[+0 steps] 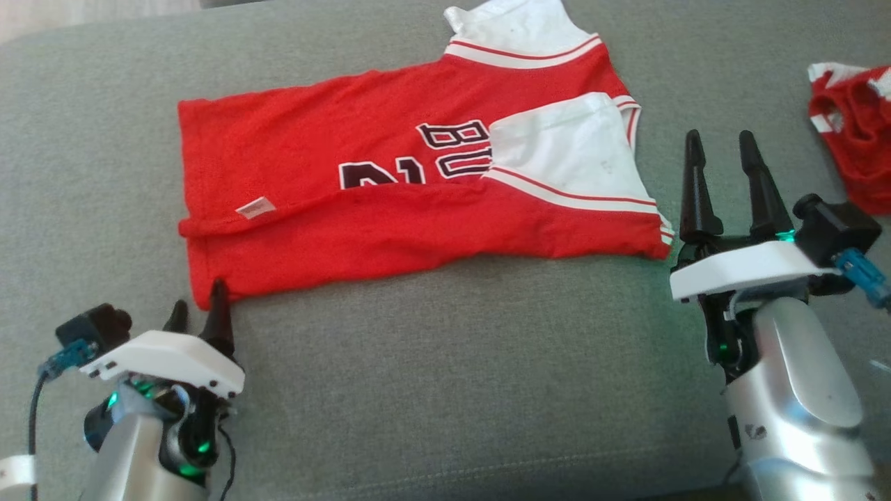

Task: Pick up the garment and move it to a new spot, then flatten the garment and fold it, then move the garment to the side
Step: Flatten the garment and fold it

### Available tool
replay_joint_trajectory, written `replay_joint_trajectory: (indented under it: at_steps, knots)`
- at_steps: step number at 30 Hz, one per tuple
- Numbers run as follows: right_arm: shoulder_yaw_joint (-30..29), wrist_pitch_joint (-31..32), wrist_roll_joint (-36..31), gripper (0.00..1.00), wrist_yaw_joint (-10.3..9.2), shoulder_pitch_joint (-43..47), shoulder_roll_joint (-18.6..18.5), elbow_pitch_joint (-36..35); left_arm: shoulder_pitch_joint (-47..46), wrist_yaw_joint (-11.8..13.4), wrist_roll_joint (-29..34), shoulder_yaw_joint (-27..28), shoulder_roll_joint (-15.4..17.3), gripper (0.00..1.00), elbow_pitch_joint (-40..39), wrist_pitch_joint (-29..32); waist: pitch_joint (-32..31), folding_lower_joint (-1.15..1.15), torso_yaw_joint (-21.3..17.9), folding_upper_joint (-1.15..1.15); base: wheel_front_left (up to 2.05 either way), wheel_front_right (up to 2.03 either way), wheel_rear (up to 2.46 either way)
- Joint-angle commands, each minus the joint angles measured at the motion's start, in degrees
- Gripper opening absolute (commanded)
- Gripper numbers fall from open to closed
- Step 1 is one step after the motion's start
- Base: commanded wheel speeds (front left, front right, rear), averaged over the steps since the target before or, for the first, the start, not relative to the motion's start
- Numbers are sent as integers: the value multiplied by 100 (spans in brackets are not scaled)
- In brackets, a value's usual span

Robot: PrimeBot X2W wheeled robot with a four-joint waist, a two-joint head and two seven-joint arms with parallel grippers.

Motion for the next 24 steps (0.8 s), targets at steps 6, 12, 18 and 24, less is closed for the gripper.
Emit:
replay_joint_trajectory:
  at_steps: [6, 12, 18, 24]
  knots:
    - [-15, 123, -150, 100, -5, 93, 7, -501, -79, 81, -140, 168, 210, 100, -132, 497, 96, 0, -114, 0, 0, 0, 0]
    - [-172, 745, -424, 100, -5, 253, 7, -434, -42, 80, -144, 21, 223, 0, -319, 771, 118, 0, -107, 0, 0, 0, 0]
    - [-208, 1679, -642, 100, -5, 374, 7, -180, -4, 81, -104, -58, 278, 0, -712, 839, 99, 0, -40, 0, 0, 0, 0]
    - [-188, 2063, -520, 100, -5, 315, 7, 191, 61, 132, -86, -71, 309, 0, -1104, 834, 92, 0, 61, 0, 0, 0, 0]
